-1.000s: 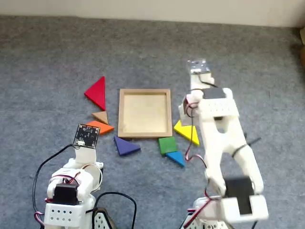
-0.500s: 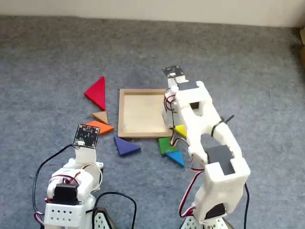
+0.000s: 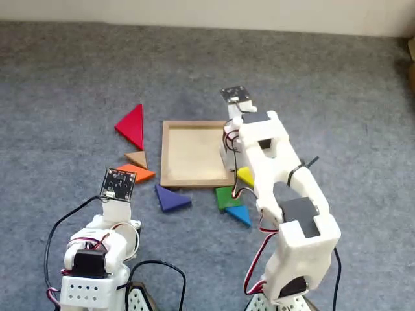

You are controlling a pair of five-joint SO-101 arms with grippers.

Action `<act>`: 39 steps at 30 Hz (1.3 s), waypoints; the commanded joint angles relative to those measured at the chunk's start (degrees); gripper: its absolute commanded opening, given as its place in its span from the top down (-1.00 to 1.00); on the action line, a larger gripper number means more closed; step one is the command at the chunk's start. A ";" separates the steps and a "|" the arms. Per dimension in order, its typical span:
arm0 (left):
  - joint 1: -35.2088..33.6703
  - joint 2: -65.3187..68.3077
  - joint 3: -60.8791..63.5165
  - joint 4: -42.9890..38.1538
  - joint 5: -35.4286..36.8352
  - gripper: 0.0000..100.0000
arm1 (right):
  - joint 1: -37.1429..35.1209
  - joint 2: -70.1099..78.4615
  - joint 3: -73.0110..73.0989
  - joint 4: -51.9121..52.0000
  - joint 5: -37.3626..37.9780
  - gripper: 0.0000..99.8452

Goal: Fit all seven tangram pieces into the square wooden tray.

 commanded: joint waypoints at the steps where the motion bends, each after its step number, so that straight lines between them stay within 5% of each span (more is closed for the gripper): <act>1: -0.75 -1.19 1.10 0.26 -0.09 0.99 | 1.80 -0.66 0.66 -0.75 -0.09 0.46; 23: -0.75 -1.19 1.10 0.26 -0.09 0.99 | 2.95 -0.75 0.57 5.76 4.40 0.45; 28: -0.75 -1.19 1.10 0.26 -0.09 0.99 | 1.54 -0.75 0.66 5.93 6.95 0.25; 39: -0.75 -1.19 1.10 0.26 -0.09 0.99 | -0.13 -0.66 1.10 7.96 11.96 0.25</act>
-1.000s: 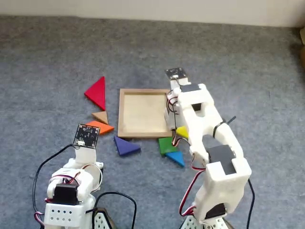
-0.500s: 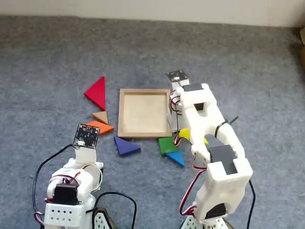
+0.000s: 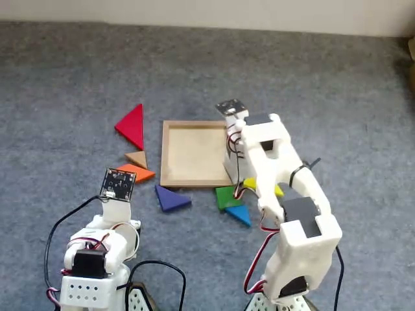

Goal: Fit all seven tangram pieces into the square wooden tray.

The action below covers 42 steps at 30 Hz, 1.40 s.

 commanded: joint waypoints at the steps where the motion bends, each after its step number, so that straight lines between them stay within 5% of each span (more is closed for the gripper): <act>1: -0.75 -1.19 1.10 0.26 -0.09 0.99 | -1.10 -0.66 -0.04 0.92 1.32 0.25; 22: -0.75 -1.19 1.10 0.26 -0.09 0.99 | 0.13 -0.57 3.56 -5.05 3.69 0.25; 29: -0.75 -1.19 1.10 0.26 -0.09 0.99 | 0.13 -0.57 3.65 -5.05 3.69 0.45; 42: -0.75 -1.19 1.10 0.26 -0.09 0.99 | 2.51 -0.57 3.30 -2.77 4.13 0.45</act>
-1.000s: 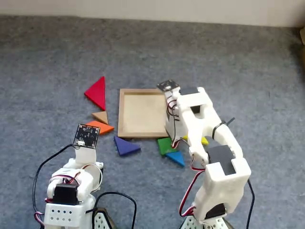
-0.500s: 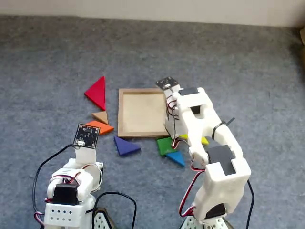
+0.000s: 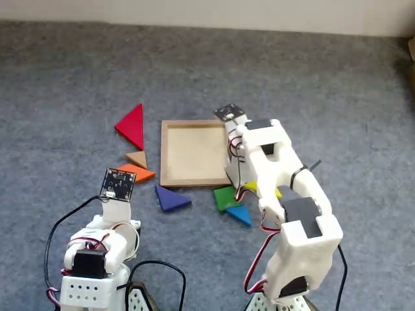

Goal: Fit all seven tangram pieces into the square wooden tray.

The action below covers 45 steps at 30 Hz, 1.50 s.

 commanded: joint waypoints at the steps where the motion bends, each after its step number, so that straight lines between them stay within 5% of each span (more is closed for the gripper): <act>1: -0.75 -1.19 1.10 0.26 -0.09 0.99 | 1.54 -0.57 -0.66 2.33 0.70 0.45; 14: -0.75 -1.19 1.10 0.26 -0.09 0.99 | 1.54 -1.10 -0.92 6.02 0.70 0.59; 30: -0.75 -1.19 1.10 0.26 -0.09 0.99 | -0.40 -1.10 -20.88 18.42 -0.18 0.67; 45: -0.75 -1.19 1.10 0.26 -0.09 0.99 | -17.27 0.22 -26.77 2.33 -25.23 0.67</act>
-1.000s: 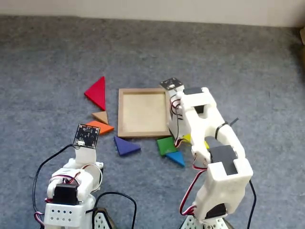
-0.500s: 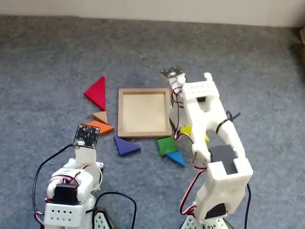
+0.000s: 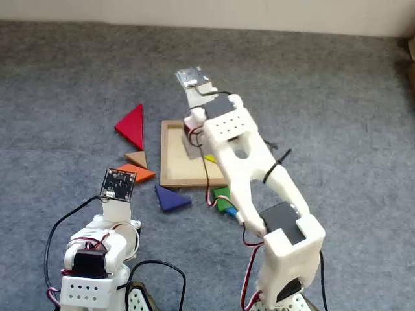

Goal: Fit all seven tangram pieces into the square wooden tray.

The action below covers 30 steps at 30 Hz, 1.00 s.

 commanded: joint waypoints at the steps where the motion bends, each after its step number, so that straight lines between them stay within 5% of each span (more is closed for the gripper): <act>1: -0.75 -1.19 1.10 0.26 -0.09 0.99 | -2.15 1.36 -3.74 -4.44 -5.45 0.67; 20: -0.75 -1.19 1.10 0.26 -0.09 0.99 | 3.30 25.89 -32.66 8.40 -10.99 0.67; 30: -0.75 -1.19 1.10 0.26 -0.09 0.99 | 3.12 29.41 -38.90 13.58 -10.73 0.37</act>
